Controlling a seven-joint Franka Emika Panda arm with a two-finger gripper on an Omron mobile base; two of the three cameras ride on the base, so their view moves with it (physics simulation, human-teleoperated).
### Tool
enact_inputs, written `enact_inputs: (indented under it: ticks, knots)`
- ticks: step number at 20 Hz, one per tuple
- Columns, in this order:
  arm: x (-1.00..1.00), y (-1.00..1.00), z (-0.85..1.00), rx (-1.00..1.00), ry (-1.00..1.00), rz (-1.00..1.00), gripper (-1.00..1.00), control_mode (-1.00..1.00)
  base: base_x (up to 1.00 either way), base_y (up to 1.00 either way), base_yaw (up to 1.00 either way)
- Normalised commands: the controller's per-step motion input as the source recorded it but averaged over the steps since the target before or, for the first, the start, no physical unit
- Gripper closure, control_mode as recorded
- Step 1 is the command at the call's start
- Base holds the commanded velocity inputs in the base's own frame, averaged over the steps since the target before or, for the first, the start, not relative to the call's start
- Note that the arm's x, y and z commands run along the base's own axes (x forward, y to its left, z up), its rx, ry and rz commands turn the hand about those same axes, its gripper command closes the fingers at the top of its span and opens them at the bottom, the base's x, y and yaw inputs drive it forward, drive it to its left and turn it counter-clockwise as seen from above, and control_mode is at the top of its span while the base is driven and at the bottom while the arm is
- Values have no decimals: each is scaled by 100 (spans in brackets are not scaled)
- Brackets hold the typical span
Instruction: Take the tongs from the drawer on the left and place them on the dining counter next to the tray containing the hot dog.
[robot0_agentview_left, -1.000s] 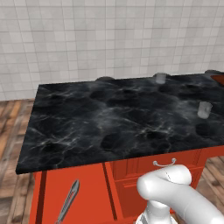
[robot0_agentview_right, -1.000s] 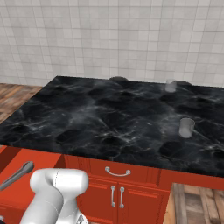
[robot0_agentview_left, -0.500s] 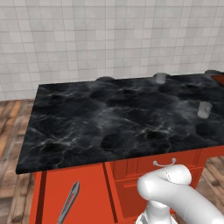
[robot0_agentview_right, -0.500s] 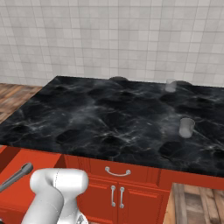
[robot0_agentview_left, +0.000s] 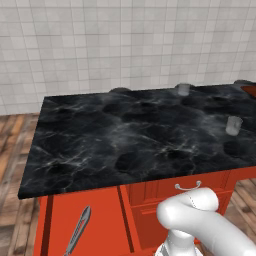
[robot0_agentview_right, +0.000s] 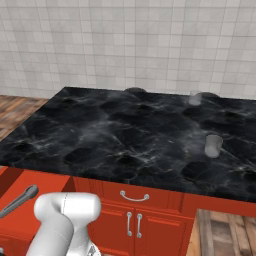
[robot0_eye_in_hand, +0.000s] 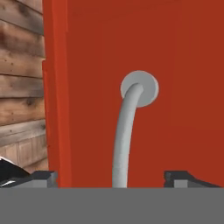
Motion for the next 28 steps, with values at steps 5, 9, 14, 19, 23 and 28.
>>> enact_inputs:
  ticks: [5,9,14,19,23,28]
  knots:
    - [-30,0,39,0,0,-1,-100,-100,0,0,0]
    - [-17,-3,56,4,3,-3,-100,-100,0,0,0]
    - [0,-12,56,6,9,-3,-100,-100,0,0,0]
    - [0,-17,47,7,12,-5,-100,-100,0,0,0]
    - [0,-23,46,14,18,-6,-100,-100,0,0,0]
    - [2,-18,43,17,20,-6,-100,-100,0,0,0]
